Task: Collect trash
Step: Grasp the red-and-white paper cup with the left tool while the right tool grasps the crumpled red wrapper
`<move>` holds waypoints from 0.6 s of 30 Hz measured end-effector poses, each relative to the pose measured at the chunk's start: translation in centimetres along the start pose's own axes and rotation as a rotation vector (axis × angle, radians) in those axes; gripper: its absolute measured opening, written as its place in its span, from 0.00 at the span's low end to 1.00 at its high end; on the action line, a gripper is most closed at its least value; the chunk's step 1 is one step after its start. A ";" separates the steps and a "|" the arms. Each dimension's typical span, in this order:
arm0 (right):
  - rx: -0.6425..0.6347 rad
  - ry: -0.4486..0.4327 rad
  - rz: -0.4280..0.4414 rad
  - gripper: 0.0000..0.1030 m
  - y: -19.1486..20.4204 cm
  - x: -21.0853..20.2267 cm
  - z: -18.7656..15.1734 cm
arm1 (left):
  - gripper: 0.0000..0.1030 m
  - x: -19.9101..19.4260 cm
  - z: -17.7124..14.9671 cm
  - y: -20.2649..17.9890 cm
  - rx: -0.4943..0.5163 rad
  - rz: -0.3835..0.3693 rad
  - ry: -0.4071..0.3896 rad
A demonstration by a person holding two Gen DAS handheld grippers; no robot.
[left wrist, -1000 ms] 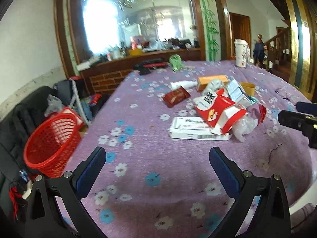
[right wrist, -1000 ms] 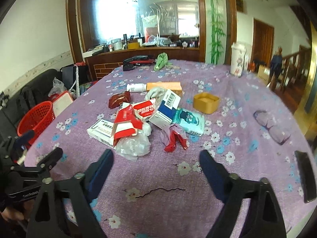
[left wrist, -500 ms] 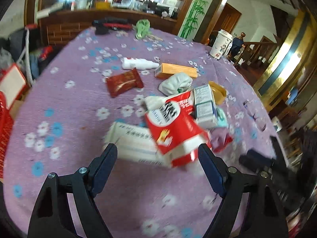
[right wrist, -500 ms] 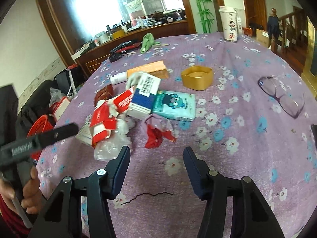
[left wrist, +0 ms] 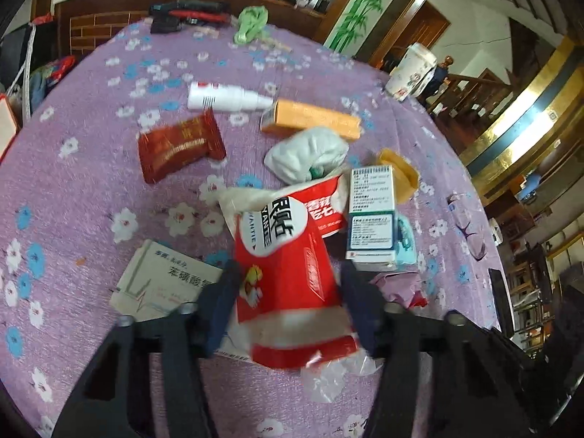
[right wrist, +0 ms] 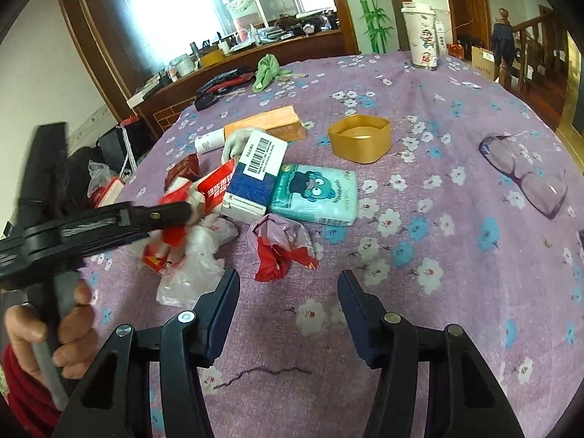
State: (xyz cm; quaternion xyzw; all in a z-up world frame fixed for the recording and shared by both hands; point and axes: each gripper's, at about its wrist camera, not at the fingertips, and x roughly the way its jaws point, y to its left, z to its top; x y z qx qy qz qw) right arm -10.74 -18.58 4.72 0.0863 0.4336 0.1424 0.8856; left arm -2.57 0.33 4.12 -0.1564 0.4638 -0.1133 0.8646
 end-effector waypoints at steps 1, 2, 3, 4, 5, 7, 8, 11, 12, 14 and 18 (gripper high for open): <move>0.001 0.009 0.004 0.58 0.1 0.5 0.2 | 0.41 -0.6 0.0 0.0 0.008 -0.007 -0.014; 0.002 0.016 0.011 0.58 0.2 1.0 0.4 | 0.40 -1.1 0.0 0.0 0.014 -0.013 -0.026; 0.000 0.019 0.012 0.58 0.4 1.4 0.6 | 0.39 -1.5 -0.1 0.1 0.022 -0.014 -0.034; -0.006 0.024 0.007 0.58 0.7 1.9 0.8 | 0.39 -1.8 -0.1 0.2 0.030 -0.012 -0.041; -0.009 0.026 0.002 0.58 0.8 2.2 0.9 | 0.38 -2.0 -0.2 0.4 0.035 -0.009 -0.043; -0.018 0.038 -0.003 0.58 1.3 3.2 1.2 | 0.37 -2.4 -0.5 0.9 0.039 -0.004 -0.049; -0.024 0.040 -0.009 0.57 1.4 3.5 1.3 | 0.37 -2.5 -0.7 1.1 0.040 -0.002 -0.053; -0.037 0.048 -0.047 0.33 1.7 4.3 1.3 | 0.37 -2.7 -1.1 1.9 0.038 0.010 -0.060; -0.035 0.048 -0.040 0.30 1.6 4.4 1.2 | 0.37 -2.7 -1.1 2.2 0.035 0.008 -0.063; -0.037 0.042 -0.043 0.14 1.7 4.1 1.0 | 0.37 -2.8 -1.1 2.4 0.042 0.009 -0.069; -0.036 0.021 -0.035 0.11 1.7 3.0 0.4 | 0.38 -2.7 -1.0 2.3 0.041 0.020 -0.076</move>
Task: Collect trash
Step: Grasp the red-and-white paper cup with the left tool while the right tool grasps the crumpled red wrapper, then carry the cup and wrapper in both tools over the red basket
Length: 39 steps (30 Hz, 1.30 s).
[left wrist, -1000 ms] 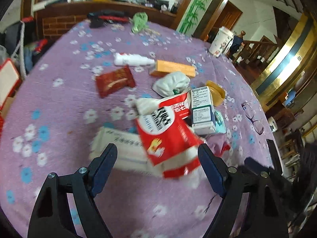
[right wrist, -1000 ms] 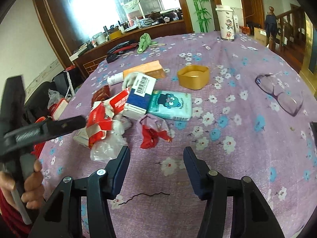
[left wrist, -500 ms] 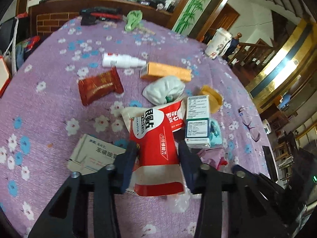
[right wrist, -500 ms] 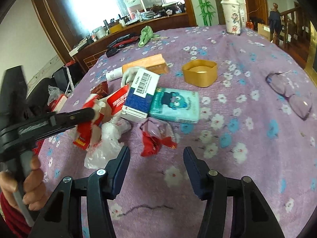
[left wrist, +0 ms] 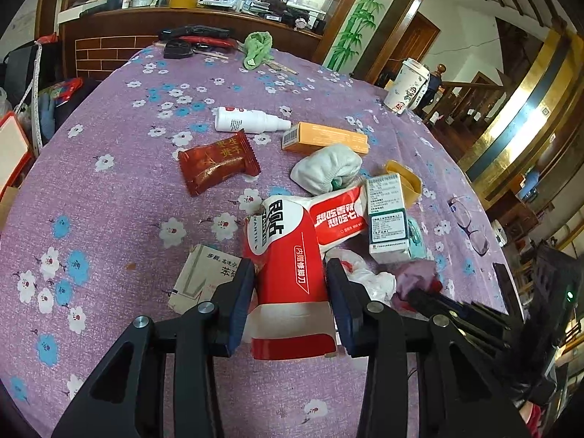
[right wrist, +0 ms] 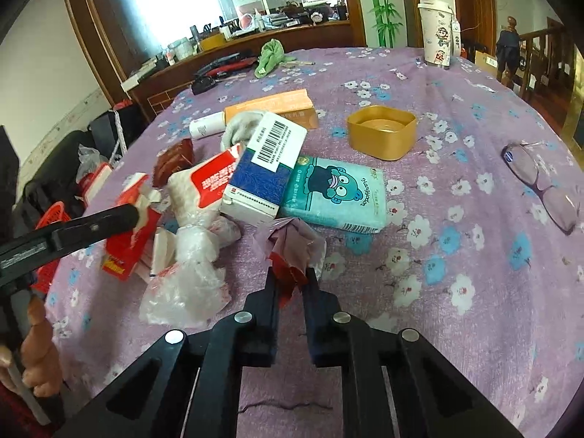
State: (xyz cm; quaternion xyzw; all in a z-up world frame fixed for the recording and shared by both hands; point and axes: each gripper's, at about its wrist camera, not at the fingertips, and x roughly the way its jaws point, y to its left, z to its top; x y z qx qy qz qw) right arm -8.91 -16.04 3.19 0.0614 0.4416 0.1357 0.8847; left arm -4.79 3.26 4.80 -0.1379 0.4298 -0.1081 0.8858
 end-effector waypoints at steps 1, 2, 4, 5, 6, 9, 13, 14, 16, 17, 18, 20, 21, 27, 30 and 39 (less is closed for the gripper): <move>-0.002 -0.010 0.005 0.11 0.1 -0.5 -0.1 | 0.36 -0.1 -0.1 -0.1 0.005 0.004 -0.006; -0.008 -0.020 0.006 0.11 0.1 -1.0 -0.2 | 0.35 -0.2 -0.1 -0.2 0.014 0.009 -0.013; -0.012 -0.043 0.011 0.11 0.3 -2.0 -0.3 | 0.35 -0.6 -0.3 -0.5 0.031 0.020 -0.027; -0.013 -0.053 0.015 0.11 0.4 -2.5 -0.3 | 0.35 -0.8 -0.5 -0.7 0.039 0.026 -0.036; -0.016 -0.060 0.019 0.11 0.5 -2.9 -0.3 | 0.35 -1.1 -0.6 -0.8 0.045 0.030 -0.045; -0.022 -0.086 0.036 0.11 1.0 -4.1 -0.2 | 0.35 -2.3 -0.9 -1.0 0.062 0.039 -0.078; -0.051 -0.099 0.064 0.11 2.3 -5.1 -0.1 | 0.35 -4.4 -1.5 -0.9 0.073 0.053 -0.120; -0.060 -0.098 0.072 0.11 2.8 -5.2 0.0 | 0.35 -4.9 -1.6 -0.8 0.074 0.056 -0.131; -0.078 -0.091 0.088 0.11 3.8 -5.1 0.1 | 0.35 -6.0 -1.8 -0.4 0.070 0.062 -0.148; -0.086 -0.086 0.097 0.11 4.4 -5.0 0.2 | 0.35 -6.5 -1.9 -0.2 0.068 0.067 -0.156; -0.095 -0.081 0.104 0.11 4.9 -4.9 0.2 | 0.35 -7.1 -2.0 0.2 0.067 0.078 -0.166; -0.123 -0.070 0.126 0.11 6.4 -4.7 0.4 | 0.35 -8.2 -2.3 0.9 0.061 0.093 -0.185; -0.134 -0.065 0.136 0.11 7.0 -4.6 0.5 | 0.35 -8.9 -2.4 1.5 0.054 0.100 -0.196; -0.210 -0.017 0.203 0.11 12.2 -3.5 1.5 | 0.35 -13.4 -2.8 6.2 -0.018 0.165 -0.269; -0.266 0.007 0.245 0.11 15.9 -3.0 2.2 | 0.35 -15.6 -3.0 9.3 -0.061 0.209 -0.303; -0.399 0.088 0.358 0.11 27.0 0.0 3.3 | 0.35 -20.1 -4.6 19.3 -0.207 0.338 -0.360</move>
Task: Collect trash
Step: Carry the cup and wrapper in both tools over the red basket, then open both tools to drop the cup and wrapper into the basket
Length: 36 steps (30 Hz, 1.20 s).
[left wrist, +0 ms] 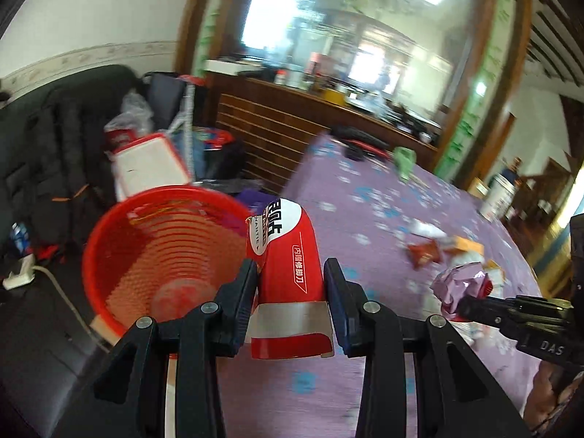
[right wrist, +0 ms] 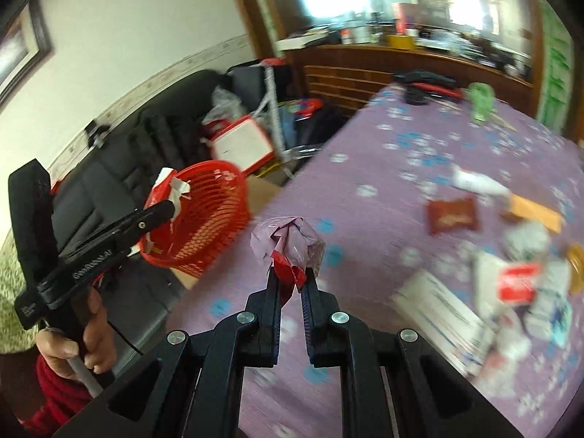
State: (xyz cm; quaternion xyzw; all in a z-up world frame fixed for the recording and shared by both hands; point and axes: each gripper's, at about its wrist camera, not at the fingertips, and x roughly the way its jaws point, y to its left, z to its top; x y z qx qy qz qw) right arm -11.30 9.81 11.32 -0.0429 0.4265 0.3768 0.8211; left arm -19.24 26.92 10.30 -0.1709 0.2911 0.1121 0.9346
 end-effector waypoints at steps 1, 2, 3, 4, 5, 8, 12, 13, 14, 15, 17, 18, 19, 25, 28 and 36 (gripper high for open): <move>-0.014 0.009 0.007 0.11 0.9 0.8 0.5 | 0.35 0.1 0.1 1.4 -0.016 0.020 -0.001; -0.027 0.017 0.015 0.11 1.8 1.6 1.1 | 0.35 0.2 0.2 2.2 -0.028 0.032 0.001; -0.041 0.027 0.024 0.11 2.8 2.6 1.7 | 0.36 0.4 0.3 3.4 -0.047 0.043 0.005; -0.051 0.036 0.033 0.11 3.5 3.4 2.2 | 0.35 0.5 0.4 4.3 -0.057 0.048 0.006; -0.061 0.048 0.045 0.11 4.4 4.4 2.9 | 0.35 0.6 0.4 5.1 -0.066 0.059 0.007; -0.076 0.071 0.068 0.11 6.2 6.6 4.4 | 0.36 1.2 0.4 7.2 -0.091 0.079 0.015; -0.089 0.093 0.085 0.11 8.1 9.1 5.7 | 0.37 1.9 0.3 8.5 -0.106 0.088 0.029; -0.091 0.097 0.089 0.11 8.5 9.7 6.0 | 0.38 2.0 0.3 8.8 -0.106 0.090 0.029; -0.096 0.098 0.090 0.14 8.9 10.4 6.4 | 0.39 2.1 0.3 8.9 -0.108 0.092 0.025; -0.099 0.095 0.090 0.17 9.3 10.9 6.7 | 0.41 2.1 0.4 9.2 -0.114 0.097 0.016; -0.094 0.085 0.092 0.32 9.3 11.4 7.2 | 0.44 2.0 0.5 9.6 -0.120 0.103 0.007; -0.087 0.075 0.092 0.34 9.3 11.5 7.4 | 0.44 1.9 0.6 9.6 -0.120 0.101 0.005; -0.079 0.065 0.091 0.34 9.1 11.4 7.5 | 0.46 1.8 0.7 9.8 -0.124 0.096 0.001; -0.067 0.035 0.097 0.36 8.1 9.4 7.1 | 0.60 1.4 0.6 8.8 -0.106 0.096 -0.023; -0.057 0.012 0.075 0.44 6.7 7.5 5.8 | 0.60 0.9 0.3 7.8 -0.093 0.072 -0.032; 0.000 -0.015 0.008 0.46 0.8 1.7 0.0 | 0.63 0.6 -1.0 0.9 0.028 -0.005 -0.024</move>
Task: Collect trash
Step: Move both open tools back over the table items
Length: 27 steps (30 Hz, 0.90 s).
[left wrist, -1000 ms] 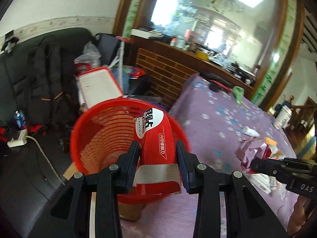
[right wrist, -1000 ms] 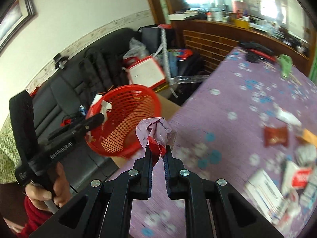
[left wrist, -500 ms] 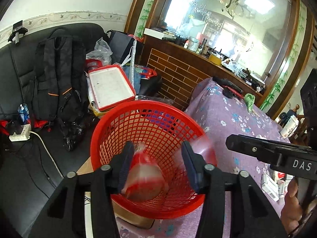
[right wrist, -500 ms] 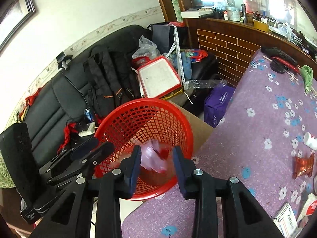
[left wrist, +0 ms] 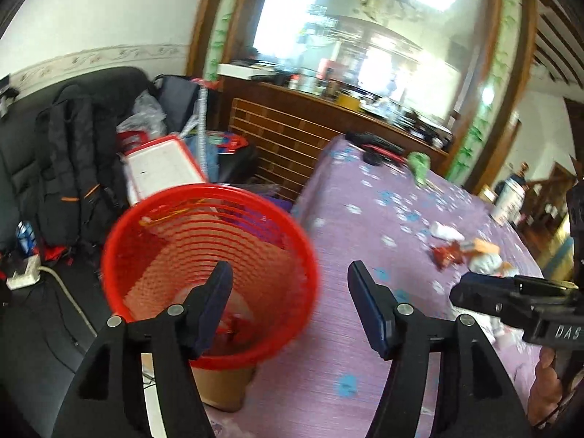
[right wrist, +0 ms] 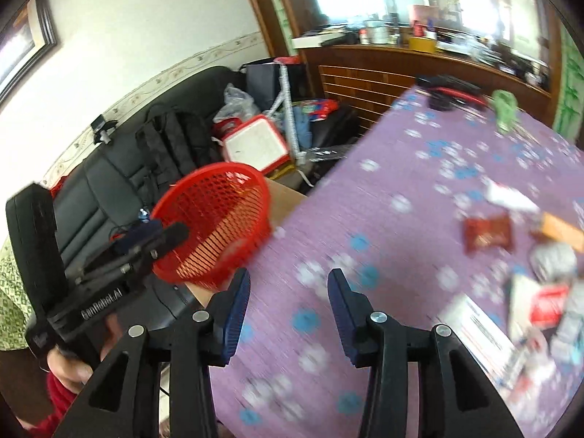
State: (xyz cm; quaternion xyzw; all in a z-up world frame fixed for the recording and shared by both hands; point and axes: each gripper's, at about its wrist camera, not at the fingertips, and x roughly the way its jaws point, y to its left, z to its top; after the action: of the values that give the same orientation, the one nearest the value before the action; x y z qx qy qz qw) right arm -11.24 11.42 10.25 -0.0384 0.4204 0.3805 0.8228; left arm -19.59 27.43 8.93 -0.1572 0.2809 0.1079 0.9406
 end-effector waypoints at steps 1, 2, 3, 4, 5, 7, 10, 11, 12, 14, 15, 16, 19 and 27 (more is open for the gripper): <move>0.011 -0.004 -0.006 0.46 -0.7 -0.6 -0.5 | 0.63 0.1 -0.2 -0.9 0.014 -0.013 0.004; 0.032 -0.013 -0.017 0.46 -1.9 -1.5 -1.4 | 0.64 0.2 -0.4 -1.9 0.027 -0.027 0.009; 0.044 -0.017 -0.023 0.46 -2.6 -2.1 -2.0 | 0.65 0.4 -0.7 -3.1 0.043 -0.046 0.016; 0.062 -0.023 -0.033 0.46 -3.7 -2.9 -2.8 | 0.66 0.6 -1.0 -4.0 0.054 -0.060 0.023; 0.084 -0.033 -0.046 0.46 -4.7 -3.8 -3.5 | 0.66 0.8 -1.3 -4.9 0.066 -0.074 0.032; 0.130 -0.052 -0.075 0.46 -6.7 -5.4 -5.0 | 0.66 1.3 -2.0 -7.1 0.103 -0.106 0.055; 0.200 -0.080 -0.134 0.46 -9.8 -7.7 -7.2 | 0.66 2.2 -3.0 -10.4 0.154 -0.147 0.093; 0.226 -0.088 -0.152 0.46 -11.0 -8.4 -7.8 | 0.67 2.5 -3.4 -11.4 0.166 -0.160 0.107; 0.253 -0.094 -0.168 0.47 -12.1 -9.0 -8.4 | 0.67 2.9 -3.7 -12.5 0.178 -0.176 0.124; 0.303 -0.103 -0.206 0.47 -14.1 -9.9 -9.4 | 0.67 3.4 -4.1 -13.9 0.194 -0.195 0.146; 0.325 -0.107 -0.230 0.47 -15.1 -10.2 -9.9 | 0.67 3.7 -4.4 -14.6 0.202 -0.204 0.157; 0.339 -0.110 -0.248 0.47 -15.8 -10.4 -10.1 | 0.67 3.9 -4.6 -15.4 0.210 -0.212 0.170; 0.407 -0.102 -0.281 0.47 -18.3 -10.5 -11.0 | 0.67 4.4 -5.3 -17.2 0.229 -0.241 0.204; 0.455 -0.055 -0.230 0.47 -20.5 -7.7 -10.6 | 0.67 4.5 -6.7 -20.3 0.309 -0.257 0.222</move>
State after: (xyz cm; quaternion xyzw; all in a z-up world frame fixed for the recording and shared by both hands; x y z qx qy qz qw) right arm -7.52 -11.66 3.70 0.1103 0.4657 0.1812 0.8591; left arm -13.35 6.71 5.88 -0.0569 0.3734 -0.0750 0.9229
